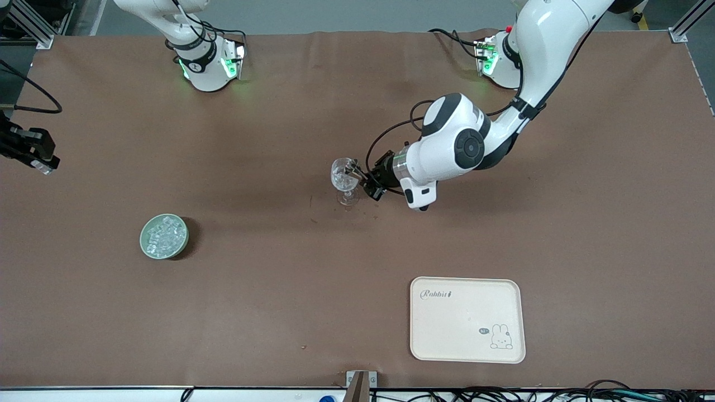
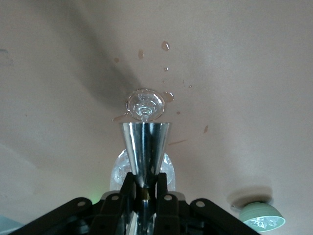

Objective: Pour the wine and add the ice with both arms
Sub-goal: 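Hold the jigger inverted over the glass, then lift it away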

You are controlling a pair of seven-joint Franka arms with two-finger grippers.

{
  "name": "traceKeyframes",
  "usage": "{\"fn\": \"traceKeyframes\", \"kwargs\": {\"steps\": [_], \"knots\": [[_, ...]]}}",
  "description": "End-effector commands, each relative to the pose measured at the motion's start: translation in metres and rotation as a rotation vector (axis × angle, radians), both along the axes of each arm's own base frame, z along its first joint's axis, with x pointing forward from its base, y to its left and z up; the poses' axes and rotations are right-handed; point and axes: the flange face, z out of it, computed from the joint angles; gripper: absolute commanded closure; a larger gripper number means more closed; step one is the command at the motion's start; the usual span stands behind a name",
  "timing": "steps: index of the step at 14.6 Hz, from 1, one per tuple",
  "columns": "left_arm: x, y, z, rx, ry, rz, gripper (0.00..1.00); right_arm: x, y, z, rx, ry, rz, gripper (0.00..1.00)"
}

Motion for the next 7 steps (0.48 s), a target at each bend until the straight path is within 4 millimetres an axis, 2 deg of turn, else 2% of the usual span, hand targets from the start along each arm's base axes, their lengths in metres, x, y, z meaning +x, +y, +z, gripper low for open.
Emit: {"fn": "traceKeyframes", "kwargs": {"steps": [1, 7], "knots": [[-0.0023, -0.0101, 0.0049, 0.019, -0.031, -0.019, 0.98, -0.0097, 0.0016, 0.0038, 0.013, -0.003, 0.009, 0.99], [-0.0070, -0.0137, 0.0128, 0.065, -0.084, -0.064, 0.98, -0.0097, 0.0016, 0.0038, 0.013, -0.003, 0.009, 0.98]]}}
